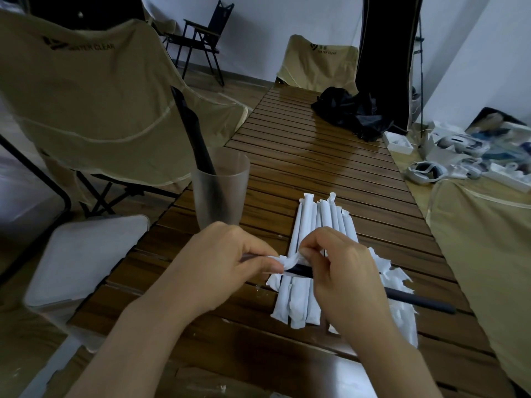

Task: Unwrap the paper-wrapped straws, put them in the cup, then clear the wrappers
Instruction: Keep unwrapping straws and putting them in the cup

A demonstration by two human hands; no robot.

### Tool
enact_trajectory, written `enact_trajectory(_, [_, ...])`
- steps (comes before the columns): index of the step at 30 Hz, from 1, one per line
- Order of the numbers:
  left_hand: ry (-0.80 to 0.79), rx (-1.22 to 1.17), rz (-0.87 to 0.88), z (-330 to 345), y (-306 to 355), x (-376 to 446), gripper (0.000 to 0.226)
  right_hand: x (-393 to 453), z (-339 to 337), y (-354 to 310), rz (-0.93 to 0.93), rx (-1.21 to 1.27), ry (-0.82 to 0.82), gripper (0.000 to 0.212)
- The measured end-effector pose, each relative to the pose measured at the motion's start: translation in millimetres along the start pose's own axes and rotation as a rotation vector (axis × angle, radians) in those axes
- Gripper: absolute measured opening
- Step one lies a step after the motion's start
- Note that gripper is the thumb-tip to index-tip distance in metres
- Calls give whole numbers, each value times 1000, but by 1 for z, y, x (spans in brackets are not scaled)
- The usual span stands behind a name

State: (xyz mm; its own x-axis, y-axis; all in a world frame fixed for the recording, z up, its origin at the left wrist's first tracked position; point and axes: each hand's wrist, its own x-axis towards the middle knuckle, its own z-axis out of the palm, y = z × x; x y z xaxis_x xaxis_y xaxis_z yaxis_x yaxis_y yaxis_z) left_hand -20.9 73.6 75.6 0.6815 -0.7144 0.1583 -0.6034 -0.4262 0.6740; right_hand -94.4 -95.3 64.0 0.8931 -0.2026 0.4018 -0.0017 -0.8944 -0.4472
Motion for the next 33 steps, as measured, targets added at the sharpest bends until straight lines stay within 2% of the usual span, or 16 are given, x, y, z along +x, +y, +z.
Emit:
enact_trajectory(4, [21,-33,-11,1,-2,-1,42,-1,-10,3,-111,64,-129,10])
enact_trajectory(7, [23,-36,-8,1,-4,0,44,-1,-12,2,-131,103,-170,9])
enact_trajectory(9, [21,-40,7,2,-4,0,42,0,-10,0,-104,135,-149,8])
enact_trajectory(12, [32,-31,64,2,-2,2,41,0,-6,-1,-50,161,-85,19])
enact_trajectory(16, [77,67,142,1,3,4,17,-2,-3,-7,62,215,1,25])
enact_trajectory(20, [118,90,193,2,1,4,27,-4,0,-12,133,233,59,27])
enact_trajectory(27, [144,95,205,5,0,7,39,-4,2,-16,278,218,39,30])
enact_trajectory(33, [102,43,173,9,3,6,46,-2,-3,-19,274,144,38,25])
